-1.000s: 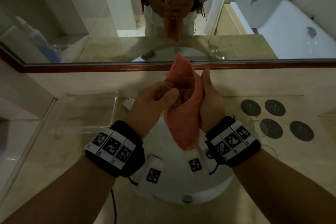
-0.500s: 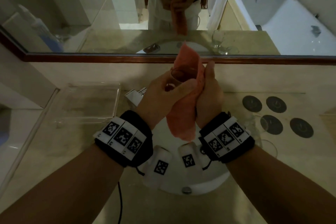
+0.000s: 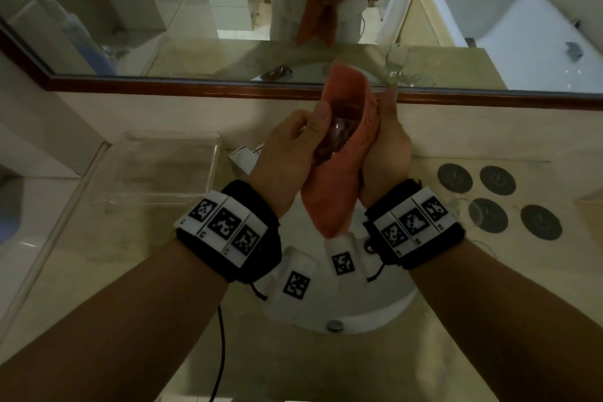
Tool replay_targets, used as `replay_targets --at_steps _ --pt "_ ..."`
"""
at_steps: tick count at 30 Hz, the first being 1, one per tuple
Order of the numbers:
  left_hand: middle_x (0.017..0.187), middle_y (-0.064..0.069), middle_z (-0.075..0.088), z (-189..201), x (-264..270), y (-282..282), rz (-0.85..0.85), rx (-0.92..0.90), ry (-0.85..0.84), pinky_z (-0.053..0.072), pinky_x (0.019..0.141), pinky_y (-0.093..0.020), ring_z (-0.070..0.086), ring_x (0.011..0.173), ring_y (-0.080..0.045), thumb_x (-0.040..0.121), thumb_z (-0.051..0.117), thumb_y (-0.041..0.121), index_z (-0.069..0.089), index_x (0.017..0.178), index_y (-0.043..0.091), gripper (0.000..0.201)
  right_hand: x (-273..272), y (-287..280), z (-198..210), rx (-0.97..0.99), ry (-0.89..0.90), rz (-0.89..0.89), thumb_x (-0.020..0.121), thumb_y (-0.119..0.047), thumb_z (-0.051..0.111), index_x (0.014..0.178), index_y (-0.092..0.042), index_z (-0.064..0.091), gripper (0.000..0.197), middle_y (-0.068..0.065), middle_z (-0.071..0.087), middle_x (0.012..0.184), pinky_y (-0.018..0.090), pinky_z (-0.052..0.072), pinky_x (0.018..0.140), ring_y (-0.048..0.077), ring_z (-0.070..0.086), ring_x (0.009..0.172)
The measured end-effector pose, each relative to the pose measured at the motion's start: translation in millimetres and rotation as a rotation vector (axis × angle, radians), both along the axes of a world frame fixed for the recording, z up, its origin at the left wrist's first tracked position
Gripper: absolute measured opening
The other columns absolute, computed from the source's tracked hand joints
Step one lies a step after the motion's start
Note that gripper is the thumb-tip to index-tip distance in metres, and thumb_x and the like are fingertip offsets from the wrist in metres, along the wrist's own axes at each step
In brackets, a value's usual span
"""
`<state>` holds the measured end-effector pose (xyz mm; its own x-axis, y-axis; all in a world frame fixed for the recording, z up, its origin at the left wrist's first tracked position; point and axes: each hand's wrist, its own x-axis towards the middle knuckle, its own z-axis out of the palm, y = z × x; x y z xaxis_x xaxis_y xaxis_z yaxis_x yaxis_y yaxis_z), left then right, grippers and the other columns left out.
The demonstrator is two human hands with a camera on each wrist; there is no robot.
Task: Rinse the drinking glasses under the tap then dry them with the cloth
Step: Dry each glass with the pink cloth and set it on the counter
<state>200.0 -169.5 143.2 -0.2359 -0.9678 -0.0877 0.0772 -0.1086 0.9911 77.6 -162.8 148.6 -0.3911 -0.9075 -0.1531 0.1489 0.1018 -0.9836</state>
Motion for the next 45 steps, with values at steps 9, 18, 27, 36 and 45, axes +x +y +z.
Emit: replay_targets --at_steps 9,18,27,36,45 --pt "0.121 -0.011 0.066 3 -7 4 -0.014 0.062 0.118 0.054 0.094 -0.038 0.067 0.109 -0.021 0.07 0.073 0.061 0.05 0.126 0.01 0.079 11 7 2 -0.093 0.0 0.049 0.105 -0.05 0.024 0.087 -0.018 0.077 0.064 0.002 0.078 0.083 0.036 0.057 0.091 0.015 0.074 0.085" --pt "0.095 -0.015 0.058 14 -5 5 -0.058 0.06 0.168 0.05 0.084 -0.04 0.06 0.086 -0.02 0.049 0.076 0.081 0.05 0.122 -0.006 0.116 4 10 4 -0.051 -0.135 0.048 0.1 -0.059 0.03 0.075 -0.019 0.073 0.064 0.014 0.074 0.086 0.053 0.054 0.095 0.031 0.072 0.089" --pt "0.096 -0.003 0.074 39 -13 16 -0.006 -0.034 0.063 0.052 0.089 -0.037 0.068 0.092 -0.018 0.089 0.05 0.058 0.07 0.108 0.015 0.051 -8 15 32 -0.142 0.084 -0.154 0.105 -0.045 0.036 0.084 -0.002 0.074 0.061 0.016 0.074 0.077 0.028 0.056 0.067 0.024 0.07 0.068" --pt "0.084 0.001 0.077 60 -27 27 0.044 -0.027 0.068 0.052 0.097 -0.044 0.071 0.084 -0.016 0.105 0.036 0.047 0.079 0.074 0.026 0.057 -19 30 50 -0.151 -0.047 -0.047 0.1 -0.055 0.039 0.066 -0.02 0.074 0.06 0.012 0.075 0.077 0.043 0.057 0.089 0.028 0.074 0.08" --pt "0.1 -0.01 0.072 56 -38 34 -0.094 -0.222 -0.048 0.058 0.081 -0.036 0.069 0.089 -0.018 0.061 0.078 0.053 0.064 0.106 0.003 0.068 -32 37 50 -0.199 0.008 -0.038 0.104 -0.046 0.037 0.062 -0.029 0.076 0.06 0.0 0.075 0.069 0.042 0.057 0.085 0.016 0.073 0.073"
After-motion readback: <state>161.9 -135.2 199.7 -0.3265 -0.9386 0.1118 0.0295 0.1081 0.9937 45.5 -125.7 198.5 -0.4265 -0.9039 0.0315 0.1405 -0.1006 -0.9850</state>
